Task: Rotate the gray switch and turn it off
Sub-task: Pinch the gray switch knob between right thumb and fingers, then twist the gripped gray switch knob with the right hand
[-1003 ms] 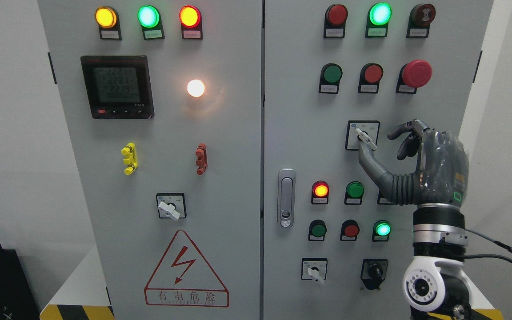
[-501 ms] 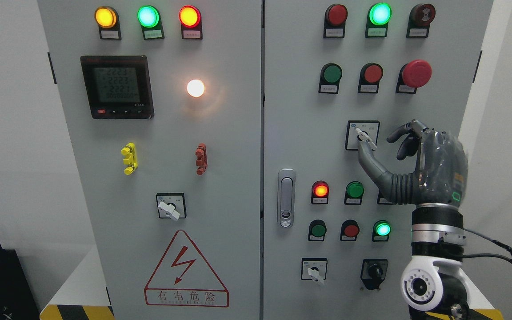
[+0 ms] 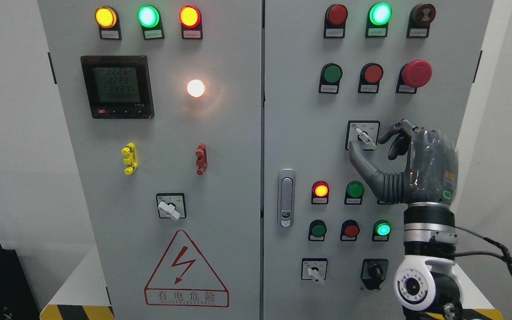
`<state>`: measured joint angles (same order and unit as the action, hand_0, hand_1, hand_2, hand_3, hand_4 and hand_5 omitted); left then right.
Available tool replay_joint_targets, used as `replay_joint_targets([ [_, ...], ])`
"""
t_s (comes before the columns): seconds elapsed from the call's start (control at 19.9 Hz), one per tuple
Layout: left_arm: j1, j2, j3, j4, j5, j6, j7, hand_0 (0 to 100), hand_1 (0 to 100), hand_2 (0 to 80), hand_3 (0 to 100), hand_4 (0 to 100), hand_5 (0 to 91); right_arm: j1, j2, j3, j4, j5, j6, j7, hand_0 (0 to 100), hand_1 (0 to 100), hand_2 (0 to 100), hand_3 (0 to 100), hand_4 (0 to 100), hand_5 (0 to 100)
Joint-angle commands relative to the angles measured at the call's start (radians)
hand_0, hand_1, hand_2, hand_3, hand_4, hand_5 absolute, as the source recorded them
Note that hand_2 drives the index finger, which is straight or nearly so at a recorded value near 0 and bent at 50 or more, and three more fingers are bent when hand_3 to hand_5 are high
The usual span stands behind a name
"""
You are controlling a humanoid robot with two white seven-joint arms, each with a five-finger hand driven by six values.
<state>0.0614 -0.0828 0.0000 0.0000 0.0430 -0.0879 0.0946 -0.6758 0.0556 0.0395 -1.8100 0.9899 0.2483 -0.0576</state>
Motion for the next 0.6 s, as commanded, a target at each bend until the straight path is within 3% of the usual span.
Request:
replay_joint_targets([
  [0.0, 0.0, 0.0, -0.002, 0.014, 0.0, 0.0, -0.003, 12, 39, 0.0, 0, 0, 0.0, -0.004, 0.003, 0.014, 0.014, 0.026, 0.0, 0.001, 10, 42, 61, 90, 85, 98],
  [0.55, 0.0, 0.0, -0.002, 0.014, 0.0, 0.0, -0.003, 12, 39, 0.0, 0, 0, 0.0, -0.008, 0.003, 0.011, 0.026, 0.03, 0.0, 0.001, 10, 43, 61, 91, 86, 98],
])
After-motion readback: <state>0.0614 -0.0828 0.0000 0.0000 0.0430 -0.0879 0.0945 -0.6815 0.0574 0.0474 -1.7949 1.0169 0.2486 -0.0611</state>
